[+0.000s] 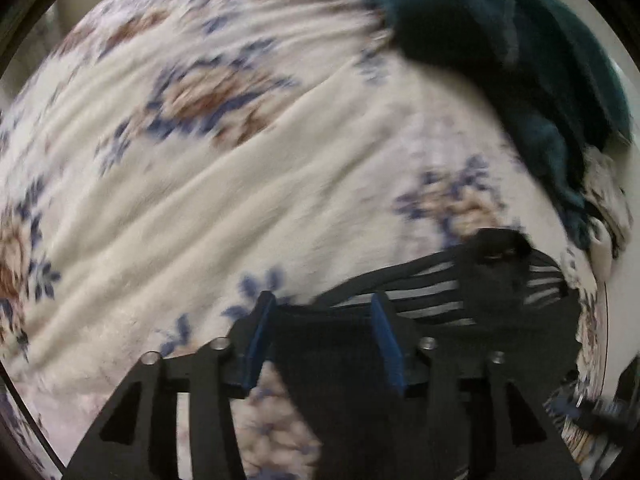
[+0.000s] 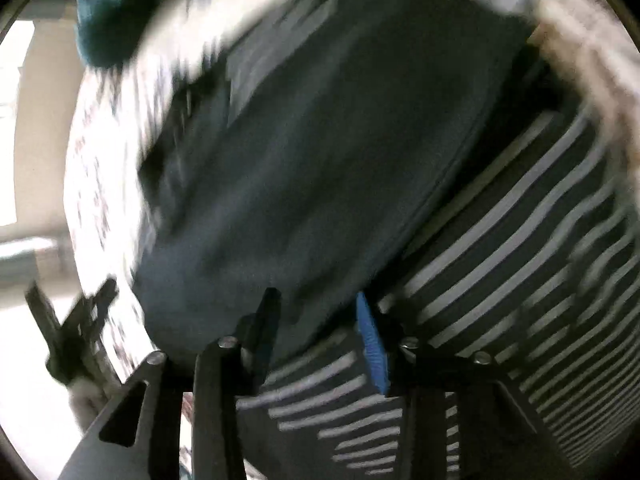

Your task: Fold small clothes

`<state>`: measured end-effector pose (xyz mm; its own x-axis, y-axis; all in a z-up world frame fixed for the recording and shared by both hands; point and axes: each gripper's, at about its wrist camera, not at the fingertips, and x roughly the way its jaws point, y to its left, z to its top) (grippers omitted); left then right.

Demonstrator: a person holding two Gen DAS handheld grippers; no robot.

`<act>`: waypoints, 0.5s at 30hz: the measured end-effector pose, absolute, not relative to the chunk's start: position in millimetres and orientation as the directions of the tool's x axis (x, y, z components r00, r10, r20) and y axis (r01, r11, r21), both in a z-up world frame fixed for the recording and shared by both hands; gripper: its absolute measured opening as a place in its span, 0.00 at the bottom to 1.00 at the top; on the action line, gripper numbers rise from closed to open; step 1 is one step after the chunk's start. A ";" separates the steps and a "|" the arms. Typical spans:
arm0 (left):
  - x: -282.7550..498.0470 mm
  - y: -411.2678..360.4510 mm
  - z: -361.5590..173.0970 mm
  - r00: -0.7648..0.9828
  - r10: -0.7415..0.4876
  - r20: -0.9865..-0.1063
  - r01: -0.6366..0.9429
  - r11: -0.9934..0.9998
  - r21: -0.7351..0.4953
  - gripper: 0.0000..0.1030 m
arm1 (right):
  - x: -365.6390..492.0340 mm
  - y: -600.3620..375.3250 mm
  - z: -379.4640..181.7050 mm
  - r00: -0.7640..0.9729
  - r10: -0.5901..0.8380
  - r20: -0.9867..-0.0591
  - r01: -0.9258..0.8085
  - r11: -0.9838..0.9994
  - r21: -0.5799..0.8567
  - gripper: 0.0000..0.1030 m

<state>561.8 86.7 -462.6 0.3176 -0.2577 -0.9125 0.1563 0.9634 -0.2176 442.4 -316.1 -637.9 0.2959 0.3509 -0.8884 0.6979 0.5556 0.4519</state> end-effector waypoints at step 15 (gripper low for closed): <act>537.5 -143.8 -528.6 0.115 -0.229 -0.967 0.587 0.801 -0.120 0.46 | 489.3 -486.2 -662.6 0.244 0.162 -0.956 0.696 0.658 0.289 0.42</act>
